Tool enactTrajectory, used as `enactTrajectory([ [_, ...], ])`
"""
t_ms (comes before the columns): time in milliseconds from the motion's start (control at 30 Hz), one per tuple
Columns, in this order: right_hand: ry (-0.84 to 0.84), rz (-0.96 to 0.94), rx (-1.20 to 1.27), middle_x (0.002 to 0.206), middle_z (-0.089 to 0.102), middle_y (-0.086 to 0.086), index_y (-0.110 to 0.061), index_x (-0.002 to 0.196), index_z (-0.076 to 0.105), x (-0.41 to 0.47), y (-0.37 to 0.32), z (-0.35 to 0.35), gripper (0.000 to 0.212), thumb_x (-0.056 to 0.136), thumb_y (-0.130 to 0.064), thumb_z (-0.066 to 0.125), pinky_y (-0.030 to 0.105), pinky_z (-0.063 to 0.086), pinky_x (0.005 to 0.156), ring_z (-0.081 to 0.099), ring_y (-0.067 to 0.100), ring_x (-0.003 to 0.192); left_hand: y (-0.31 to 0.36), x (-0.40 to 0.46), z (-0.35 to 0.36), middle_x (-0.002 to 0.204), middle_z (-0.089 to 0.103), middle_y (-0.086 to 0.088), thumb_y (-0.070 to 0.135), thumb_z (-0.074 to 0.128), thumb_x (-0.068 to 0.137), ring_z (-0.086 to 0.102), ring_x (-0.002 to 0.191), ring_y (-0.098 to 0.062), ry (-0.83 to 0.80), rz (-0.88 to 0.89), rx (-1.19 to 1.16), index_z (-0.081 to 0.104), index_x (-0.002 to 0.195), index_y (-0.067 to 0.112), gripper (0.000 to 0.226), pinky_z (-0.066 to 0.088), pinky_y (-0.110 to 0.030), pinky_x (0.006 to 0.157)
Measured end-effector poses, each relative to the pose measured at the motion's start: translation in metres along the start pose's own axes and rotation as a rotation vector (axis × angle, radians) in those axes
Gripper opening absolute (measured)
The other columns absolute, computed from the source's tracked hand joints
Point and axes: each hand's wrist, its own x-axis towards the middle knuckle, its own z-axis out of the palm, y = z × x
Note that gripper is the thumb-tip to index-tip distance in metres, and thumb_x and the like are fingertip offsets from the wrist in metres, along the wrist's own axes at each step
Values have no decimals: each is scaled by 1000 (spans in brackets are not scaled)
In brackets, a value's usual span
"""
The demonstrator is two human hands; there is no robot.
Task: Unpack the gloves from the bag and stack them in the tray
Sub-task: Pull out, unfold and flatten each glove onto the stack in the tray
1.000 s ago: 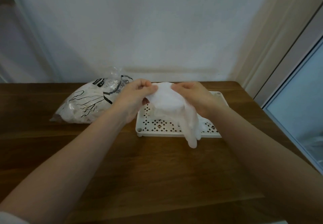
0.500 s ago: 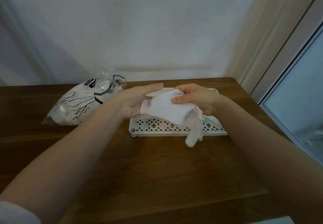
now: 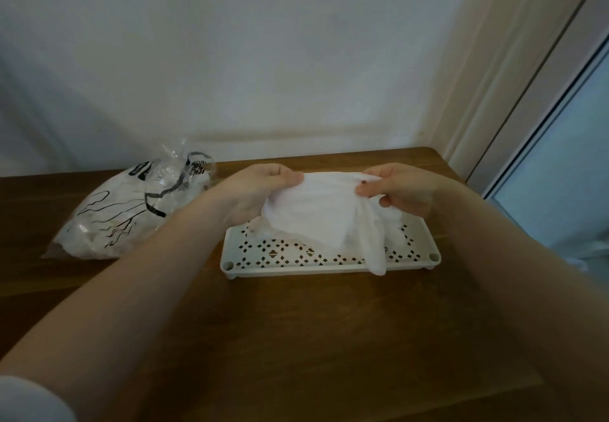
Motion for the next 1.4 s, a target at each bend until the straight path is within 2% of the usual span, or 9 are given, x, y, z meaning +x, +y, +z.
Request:
enactTrajectory([
  [200, 234, 48, 91, 81, 61, 0, -13, 86, 59, 12, 1, -16, 8, 93, -16, 56, 19, 50, 52, 60, 7, 63, 10, 29, -2, 86, 60, -10, 8, 68, 81, 57, 83, -25, 17, 83, 123, 54, 79, 14, 15, 50, -39, 87],
  [300, 397, -38, 203, 93, 59, 8, -9, 92, 54, 16, -3, -19, 7, 96, -13, 51, 22, 57, 55, 65, 15, 71, 21, 38, 2, 91, 65, -9, 3, 66, 82, 63, 72, -15, 49, 162, 240, 57, 93, 13, 17, 54, -23, 71],
  [467, 750, -374, -420, 76, 54, -7, -17, 95, 51, 13, -9, -24, 3, 96, -20, 50, 8, 38, 51, 51, 8, 64, 35, 50, -7, 86, 65, 1, 2, 65, 83, 61, 71, -4, 151, 493, 448, 64, 91, 16, 16, 49, -16, 68],
  [567, 620, -342, -614, 76, 54, -7, -19, 98, 54, 10, 5, -12, 4, 94, -19, 53, 9, 35, 50, 47, 5, 60, 18, 47, -11, 98, 61, 2, 10, 61, 87, 56, 86, -12, 148, 538, 805, 64, 102, 17, 17, 45, -22, 71],
  [767, 265, -109, -669, 123, 60, 0, -21, 107, 59, 10, 40, 23, 16, 92, -20, 57, 35, 48, 93, 59, 15, 103, -22, 39, -14, 104, 52, 4, -3, 47, 90, 49, 98, -12, -42, 368, 1155, 62, 113, 18, 34, 42, -28, 86],
  [933, 112, -154, -630, 131, 55, 4, -14, 93, 60, -2, 28, 38, 7, 91, -10, 55, 20, 31, 93, 45, 19, 125, -29, 27, -17, 105, 44, -1, -12, 41, 89, 40, 72, -3, -96, 327, 1223, 65, 112, 17, 44, 40, -16, 61],
  [1067, -24, -22, -687, 147, 40, 0, -12, 100, 65, -6, 24, 39, 22, 97, -23, 47, 24, 15, 106, 24, 14, 139, -37, 22, -22, 97, 41, 2, -5, 44, 90, 44, 85, -13, -94, 305, 1174, 67, 111, 20, 40, 37, -23, 75],
  [1267, 462, 57, -839, 82, 63, 1, -12, 82, 60, 3, 19, 44, 45, 100, -42, 33, 29, 47, 73, 59, 15, 71, -40, 12, -18, 99, 57, 2, 46, 47, 92, 52, 89, -10, -122, 281, 1198, 64, 107, 21, 34, 44, -27, 79],
  [1400, 450, -126, -921, 134, 51, 2, -18, 132, 46, 24, 25, 69, 45, 94, -42, 49, 36, 38, 104, 49, 18, 121, -33, 18, 0, 102, 53, 2, 43, 42, 95, 51, 87, -12, 147, 448, 1339, 59, 101, 21, 28, 44, -28, 74],
])
